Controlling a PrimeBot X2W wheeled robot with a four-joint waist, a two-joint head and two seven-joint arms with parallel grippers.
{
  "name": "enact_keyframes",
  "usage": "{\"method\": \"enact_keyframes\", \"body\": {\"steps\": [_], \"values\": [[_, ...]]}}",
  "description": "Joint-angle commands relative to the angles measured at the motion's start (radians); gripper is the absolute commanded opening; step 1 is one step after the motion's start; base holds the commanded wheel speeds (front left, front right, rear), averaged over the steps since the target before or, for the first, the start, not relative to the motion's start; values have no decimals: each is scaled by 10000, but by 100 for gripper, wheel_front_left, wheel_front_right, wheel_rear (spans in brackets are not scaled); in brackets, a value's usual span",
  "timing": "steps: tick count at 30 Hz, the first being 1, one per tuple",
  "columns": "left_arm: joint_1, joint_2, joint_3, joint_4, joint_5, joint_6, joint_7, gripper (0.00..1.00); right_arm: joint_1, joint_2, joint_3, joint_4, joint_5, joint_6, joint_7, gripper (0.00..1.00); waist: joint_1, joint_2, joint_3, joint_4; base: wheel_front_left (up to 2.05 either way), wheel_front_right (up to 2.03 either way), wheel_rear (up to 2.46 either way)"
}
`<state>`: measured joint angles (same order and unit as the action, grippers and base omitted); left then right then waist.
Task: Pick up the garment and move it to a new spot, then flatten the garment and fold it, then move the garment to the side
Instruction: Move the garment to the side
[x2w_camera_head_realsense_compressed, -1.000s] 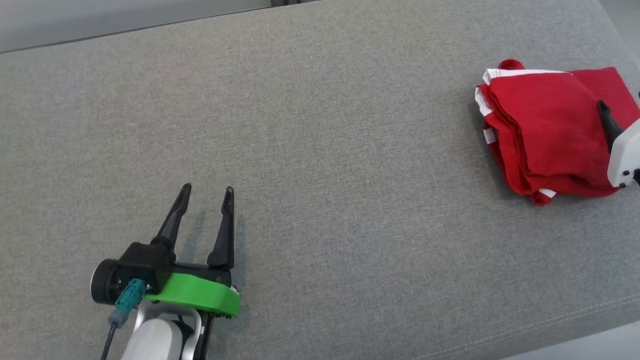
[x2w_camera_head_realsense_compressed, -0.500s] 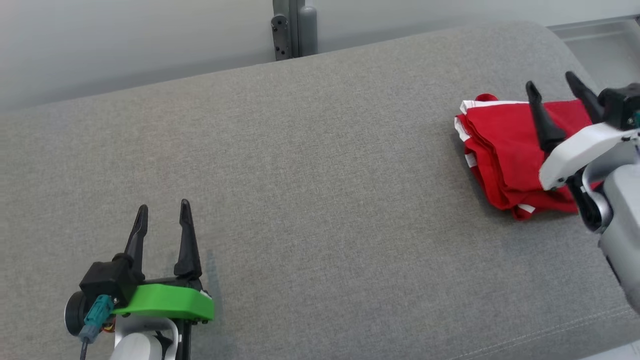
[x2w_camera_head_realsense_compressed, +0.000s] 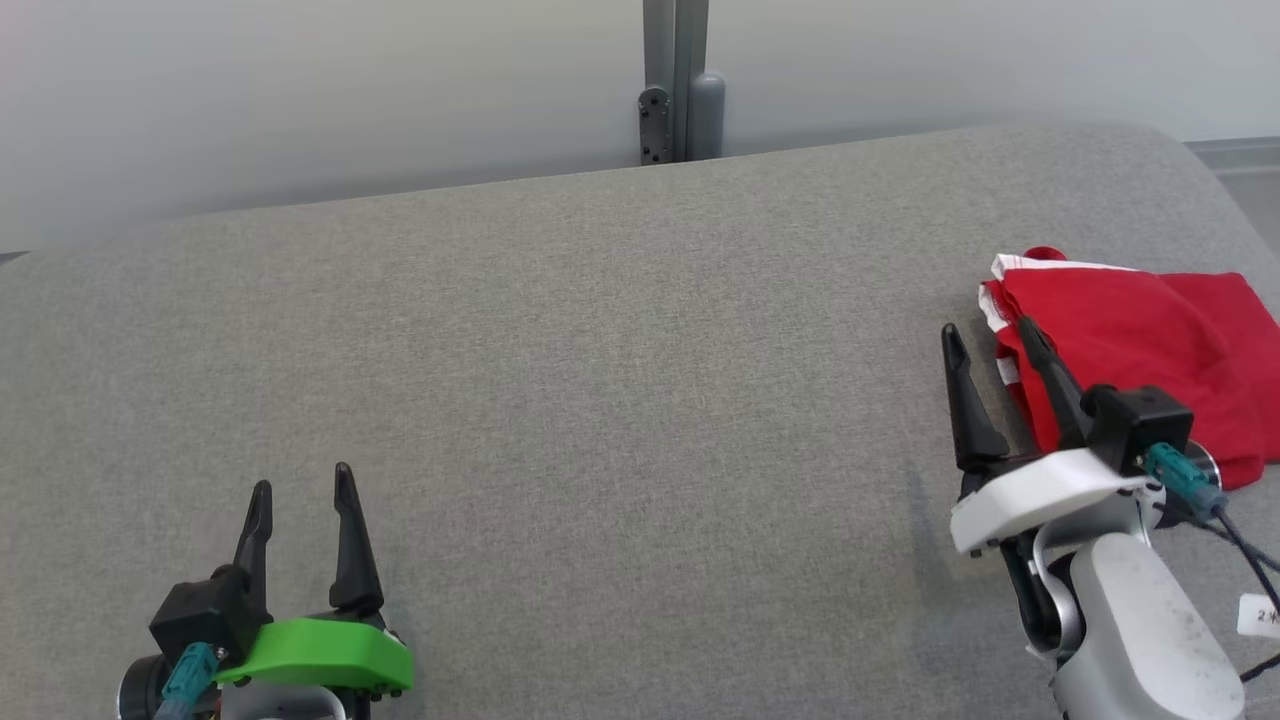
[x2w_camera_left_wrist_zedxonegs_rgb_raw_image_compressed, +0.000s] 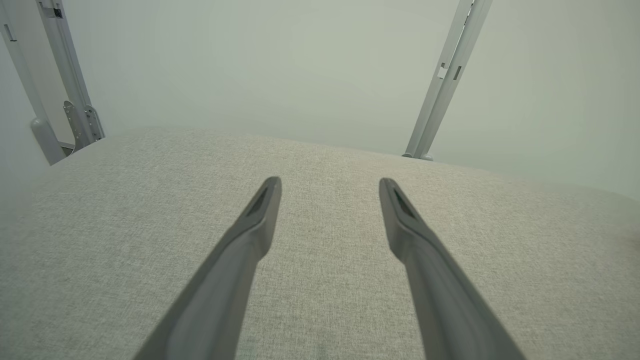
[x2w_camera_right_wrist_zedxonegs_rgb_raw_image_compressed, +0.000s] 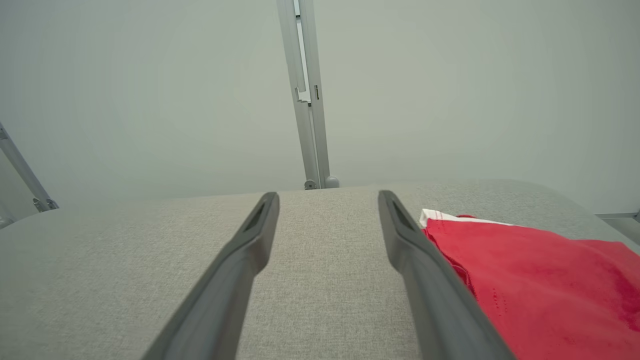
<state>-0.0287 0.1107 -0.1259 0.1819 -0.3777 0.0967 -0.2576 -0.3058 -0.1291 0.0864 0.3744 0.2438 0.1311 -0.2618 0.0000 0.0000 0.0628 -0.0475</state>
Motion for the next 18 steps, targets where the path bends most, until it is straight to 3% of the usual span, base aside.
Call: {"method": "enact_keyframes", "body": {"steps": [1,10,18], "values": [[140,-37,13,16,0,-55,-52,100,359,169,-182,-272,-209,-7,-33,100,0,0,-91,244,0,0,0],[201,-136,-25,81,-40,-261,-73,100,1494,764,-891,-1365,-1139,-6,-32,100,0,0,26,330,0,0,0],[118,-153,31,111,74,-337,-83,100,1581,776,-641,-1322,-856,-6,-33,100,0,0,40,273,0,0,0]]}}
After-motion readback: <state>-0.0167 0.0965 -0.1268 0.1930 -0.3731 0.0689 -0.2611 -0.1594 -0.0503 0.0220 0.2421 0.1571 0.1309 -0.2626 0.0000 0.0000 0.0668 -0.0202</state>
